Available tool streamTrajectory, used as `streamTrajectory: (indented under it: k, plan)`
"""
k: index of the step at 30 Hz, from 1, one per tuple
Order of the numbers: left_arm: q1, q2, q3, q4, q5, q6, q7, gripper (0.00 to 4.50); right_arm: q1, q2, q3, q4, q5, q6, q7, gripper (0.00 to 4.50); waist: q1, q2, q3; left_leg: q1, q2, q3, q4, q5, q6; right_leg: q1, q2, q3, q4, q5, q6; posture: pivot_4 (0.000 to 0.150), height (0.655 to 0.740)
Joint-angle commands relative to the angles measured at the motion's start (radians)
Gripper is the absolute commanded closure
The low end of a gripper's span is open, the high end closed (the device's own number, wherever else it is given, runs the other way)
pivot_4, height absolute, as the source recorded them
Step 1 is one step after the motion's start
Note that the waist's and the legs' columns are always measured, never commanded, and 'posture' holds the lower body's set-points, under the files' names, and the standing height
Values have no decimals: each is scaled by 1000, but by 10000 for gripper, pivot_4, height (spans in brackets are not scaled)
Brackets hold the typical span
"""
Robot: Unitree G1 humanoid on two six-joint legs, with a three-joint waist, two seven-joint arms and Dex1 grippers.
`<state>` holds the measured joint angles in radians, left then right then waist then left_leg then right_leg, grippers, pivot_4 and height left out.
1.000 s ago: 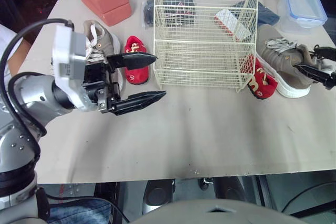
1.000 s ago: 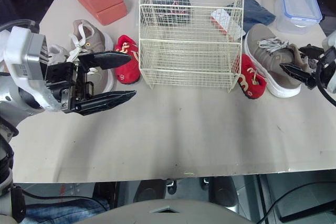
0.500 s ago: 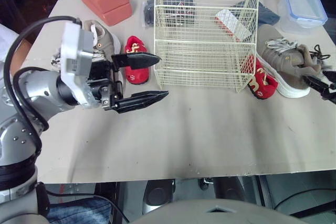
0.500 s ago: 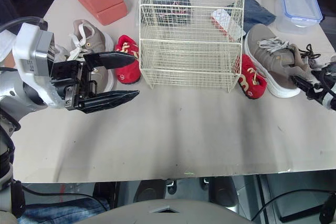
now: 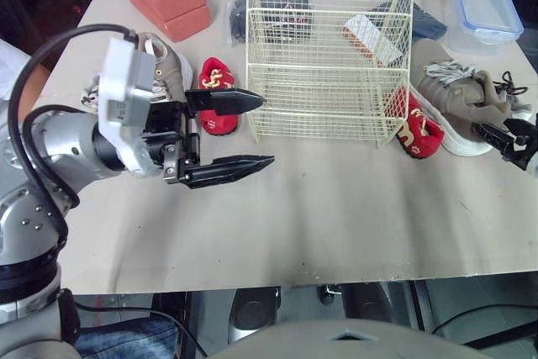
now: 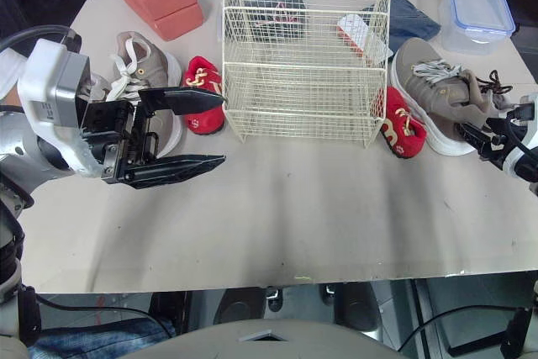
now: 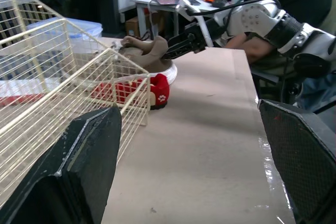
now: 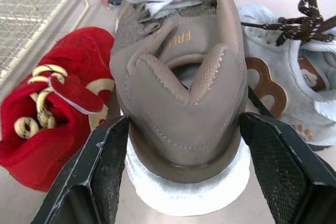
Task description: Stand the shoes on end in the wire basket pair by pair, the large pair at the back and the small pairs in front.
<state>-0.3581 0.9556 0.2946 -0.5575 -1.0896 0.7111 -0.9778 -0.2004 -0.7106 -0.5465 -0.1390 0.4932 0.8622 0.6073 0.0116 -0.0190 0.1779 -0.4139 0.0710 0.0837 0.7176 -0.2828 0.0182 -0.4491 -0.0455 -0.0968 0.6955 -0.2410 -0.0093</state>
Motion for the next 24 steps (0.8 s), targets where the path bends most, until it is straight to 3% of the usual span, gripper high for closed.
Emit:
streamTrajectory:
  k: [1,13,21,24]
  plan:
    - [-38,4,-13,-6,-2,-6,-13,0,-24,7,-2,-20,29,-36,-1,12406,0,0,0,0,0,0,0,0,0,0,0,0,0,0,0,1500,6860]
    - [-123,6,-110,29,55,38,29,0,-1,29,10,-27,29,-116,-26,12406,1,0,0,0,0,0,0,0,0,0,0,0,0,0,0,1500,6860]
    - [-129,-4,-117,39,96,39,27,0,10,39,25,-16,24,-157,-32,44065,2,0,0,0,0,0,0,0,0,0,1,0,0,0,0,1500,6860]
    - [-147,-8,-124,38,93,47,27,0,9,43,23,-13,20,-181,-39,44762,2,0,0,0,0,1,0,0,0,0,0,0,0,0,0,1500,6860]
